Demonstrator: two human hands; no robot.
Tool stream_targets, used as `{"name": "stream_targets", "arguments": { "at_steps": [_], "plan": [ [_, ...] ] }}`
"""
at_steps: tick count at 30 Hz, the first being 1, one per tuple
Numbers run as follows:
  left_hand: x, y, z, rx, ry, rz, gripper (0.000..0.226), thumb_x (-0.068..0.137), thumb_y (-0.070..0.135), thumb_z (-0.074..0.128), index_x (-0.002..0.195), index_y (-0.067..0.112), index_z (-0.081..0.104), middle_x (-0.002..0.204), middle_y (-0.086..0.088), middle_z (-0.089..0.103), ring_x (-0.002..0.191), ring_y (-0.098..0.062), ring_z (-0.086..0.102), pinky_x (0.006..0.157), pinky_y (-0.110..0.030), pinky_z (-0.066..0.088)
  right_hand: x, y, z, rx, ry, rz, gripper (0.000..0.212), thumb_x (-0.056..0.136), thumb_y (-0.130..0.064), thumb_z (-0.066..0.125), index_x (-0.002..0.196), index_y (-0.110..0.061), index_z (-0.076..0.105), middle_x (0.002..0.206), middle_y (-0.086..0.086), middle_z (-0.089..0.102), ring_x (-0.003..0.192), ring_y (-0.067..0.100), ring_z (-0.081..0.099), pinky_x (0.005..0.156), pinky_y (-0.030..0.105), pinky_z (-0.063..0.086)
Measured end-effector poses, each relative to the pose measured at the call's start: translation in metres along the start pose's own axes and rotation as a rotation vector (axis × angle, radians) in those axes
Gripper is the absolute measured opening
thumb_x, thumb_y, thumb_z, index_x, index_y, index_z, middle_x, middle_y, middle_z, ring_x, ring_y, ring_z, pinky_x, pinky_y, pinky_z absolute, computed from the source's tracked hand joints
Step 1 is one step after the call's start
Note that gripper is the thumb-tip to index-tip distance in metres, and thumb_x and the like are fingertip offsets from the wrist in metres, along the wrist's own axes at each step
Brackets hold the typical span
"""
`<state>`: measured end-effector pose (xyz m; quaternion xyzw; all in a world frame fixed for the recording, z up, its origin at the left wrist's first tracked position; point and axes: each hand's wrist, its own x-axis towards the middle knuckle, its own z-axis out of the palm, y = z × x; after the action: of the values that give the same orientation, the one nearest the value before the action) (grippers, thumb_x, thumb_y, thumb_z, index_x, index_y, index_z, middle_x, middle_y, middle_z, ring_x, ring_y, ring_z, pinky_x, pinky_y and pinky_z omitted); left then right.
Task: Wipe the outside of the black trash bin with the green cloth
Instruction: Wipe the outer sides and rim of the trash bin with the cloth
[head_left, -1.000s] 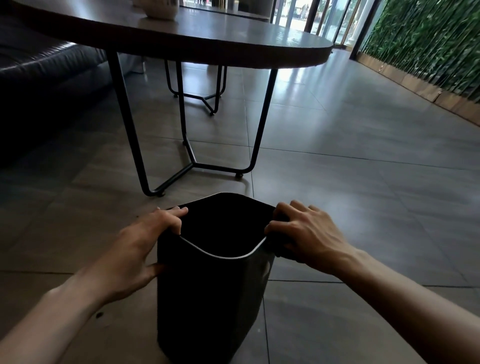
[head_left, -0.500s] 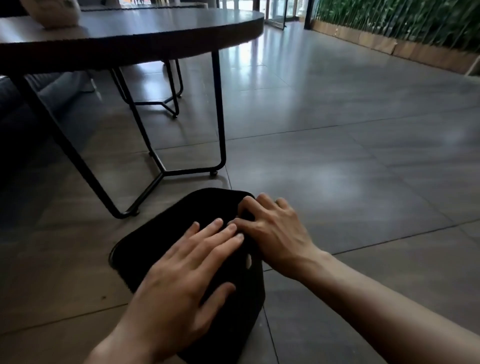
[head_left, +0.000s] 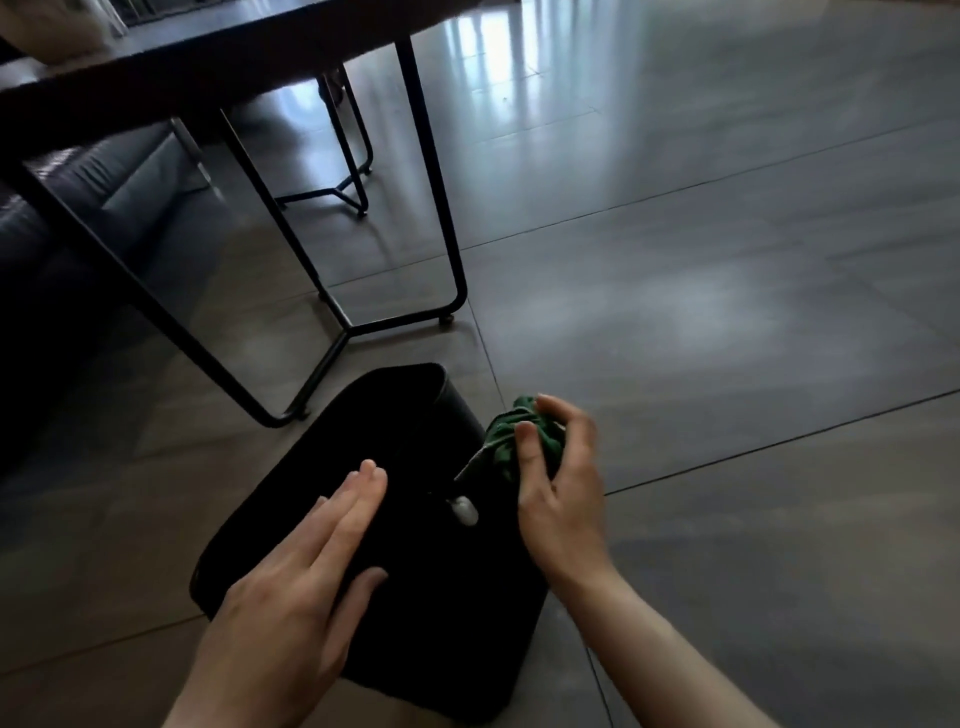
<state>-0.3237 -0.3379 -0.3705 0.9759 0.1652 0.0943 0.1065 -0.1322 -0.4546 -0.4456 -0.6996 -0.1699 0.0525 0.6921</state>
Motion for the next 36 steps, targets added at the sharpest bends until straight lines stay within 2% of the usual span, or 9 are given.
{"name": "stream_targets", "arguments": {
  "at_steps": [2,6,10,13,17,23,27,33,36],
  "plan": [
    [-0.007,-0.004,0.004,-0.016,0.022,-0.025,0.07,0.091,0.043,0.046,0.158,0.031,0.027,0.164,0.019,0.027,0.147,0.008,0.024,0.118,-0.015,0.023,-0.016,-0.002,0.017,0.017,-0.025,-0.05,0.029,0.104,-0.036,0.055,0.13,-0.022,0.054,0.124,-0.005,0.057,0.119,0.007,0.057,0.103,0.03,0.049],
    [-0.009,-0.012,0.009,0.018,0.04,-0.001,0.071,0.093,0.04,0.048,0.158,0.023,0.028,0.166,0.011,0.027,0.151,-0.008,0.028,0.119,-0.037,0.029,-0.046,0.004,0.038,-0.109,-0.194,-0.197,0.06,0.101,-0.051,0.053,0.151,-0.02,0.043,0.15,-0.007,0.043,0.143,0.012,0.04,0.117,0.022,0.034],
    [-0.008,-0.018,0.007,0.053,0.01,-0.001,0.092,0.082,0.039,0.072,0.159,0.019,0.025,0.167,0.007,0.022,0.155,-0.015,0.021,0.122,-0.041,0.021,-0.074,0.041,0.035,-0.256,-0.333,-0.154,0.073,0.1,-0.056,0.051,0.163,-0.031,0.022,0.167,-0.015,0.02,0.157,0.008,0.017,0.126,0.034,0.024],
    [-0.01,-0.017,0.007,0.029,0.003,0.028,0.105,0.074,0.024,0.087,0.159,0.02,0.026,0.168,0.009,0.02,0.155,-0.014,0.021,0.121,-0.04,0.022,-0.085,0.062,0.029,-0.242,-0.215,0.011,0.066,0.1,-0.034,0.064,0.157,-0.023,0.034,0.161,-0.006,0.035,0.151,0.013,0.031,0.123,0.045,0.033],
    [-0.01,-0.014,0.012,-0.007,0.007,0.069,0.116,0.069,0.02,0.09,0.16,0.02,0.019,0.169,0.007,0.015,0.155,-0.014,0.018,0.122,-0.037,0.019,-0.077,0.054,0.028,-0.177,-0.121,0.155,0.061,0.098,-0.018,0.067,0.152,-0.024,0.04,0.149,-0.006,0.046,0.14,0.012,0.042,0.118,0.045,0.039],
    [-0.009,-0.028,0.009,-0.045,-0.008,0.052,0.123,0.066,0.008,0.087,0.161,0.018,0.011,0.171,0.004,0.007,0.157,-0.016,0.011,0.123,-0.036,0.014,-0.072,-0.004,0.067,-0.015,-0.261,-0.127,0.063,0.096,-0.024,0.064,0.154,-0.028,0.04,0.155,-0.011,0.043,0.148,0.011,0.038,0.121,0.039,0.038],
    [-0.009,-0.029,0.009,-0.083,-0.013,0.048,0.123,0.066,0.008,0.085,0.162,0.02,0.009,0.17,0.007,0.009,0.157,-0.013,0.011,0.124,-0.035,0.014,-0.076,0.007,0.071,-0.115,-0.302,-0.223,0.064,0.096,-0.034,0.059,0.156,-0.033,0.038,0.162,-0.012,0.031,0.152,0.011,0.032,0.12,0.036,0.036],
    [-0.007,-0.027,0.008,-0.065,-0.015,0.046,0.122,0.073,0.025,0.087,0.162,0.024,0.003,0.17,0.012,0.005,0.156,-0.007,0.006,0.125,-0.031,0.01,-0.075,0.041,0.047,-0.231,-0.16,0.115,0.053,0.1,-0.028,0.065,0.149,-0.026,0.046,0.151,-0.004,0.046,0.139,0.016,0.044,0.116,0.048,0.04],
    [-0.006,-0.024,0.008,-0.078,-0.014,0.052,0.122,0.074,0.025,0.086,0.161,0.027,0.001,0.17,0.014,0.003,0.156,-0.006,0.004,0.125,-0.031,0.009,-0.064,0.022,0.048,-0.221,-0.162,0.125,0.048,0.099,-0.022,0.066,0.143,-0.026,0.048,0.145,-0.003,0.052,0.136,0.018,0.048,0.115,0.047,0.042]
  ]
}}
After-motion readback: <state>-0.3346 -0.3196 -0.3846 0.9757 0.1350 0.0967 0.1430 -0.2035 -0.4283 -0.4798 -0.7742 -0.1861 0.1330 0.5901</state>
